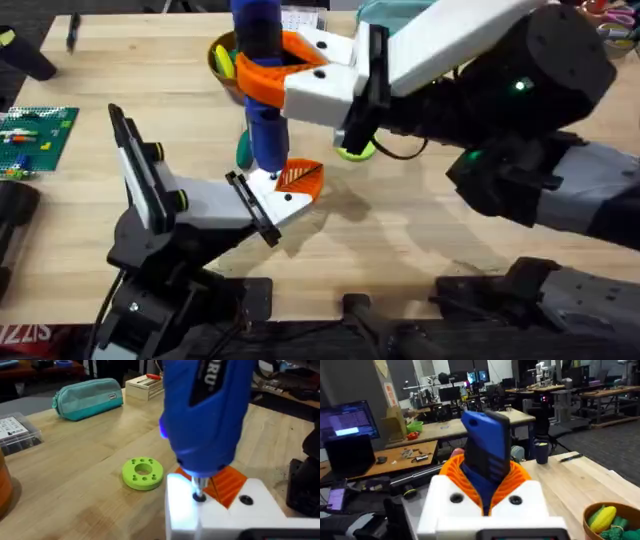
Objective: Pick up the gripper from the table and insert it into the empty holder that is missing its gripper. Then pick up a screw, insert it into the mounting hole, and use the screwdriver to tighten it. Finally, clean up the table by picking up the vegetable and placing it into the bucket.
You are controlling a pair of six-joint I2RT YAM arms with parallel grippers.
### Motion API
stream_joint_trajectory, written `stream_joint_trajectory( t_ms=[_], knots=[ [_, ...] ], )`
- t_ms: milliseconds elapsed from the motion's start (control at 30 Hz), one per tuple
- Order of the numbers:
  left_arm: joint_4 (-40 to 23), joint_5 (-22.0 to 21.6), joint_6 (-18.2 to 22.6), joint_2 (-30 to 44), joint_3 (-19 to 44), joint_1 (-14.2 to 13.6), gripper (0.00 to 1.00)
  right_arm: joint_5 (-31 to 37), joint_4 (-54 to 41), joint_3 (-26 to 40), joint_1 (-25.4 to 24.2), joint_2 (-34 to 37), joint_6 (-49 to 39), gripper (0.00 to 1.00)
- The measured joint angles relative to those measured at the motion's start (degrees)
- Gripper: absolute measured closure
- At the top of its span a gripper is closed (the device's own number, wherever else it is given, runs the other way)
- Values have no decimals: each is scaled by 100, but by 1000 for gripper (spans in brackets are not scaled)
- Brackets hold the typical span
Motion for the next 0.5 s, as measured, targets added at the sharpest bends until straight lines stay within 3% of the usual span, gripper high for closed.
stream_joint_trajectory(
  t_ms=[167,400,500],
  knots=[
    [5,0,2,0,0,0,983,-3,107,0,0,0,2,954],
    [7,0,4,0,2,0,982,-24,1279,-4,0,0,155,956],
    [4,0,4,0,0,0,983,-29,1186,-4,0,0,175,956]
  ],
)
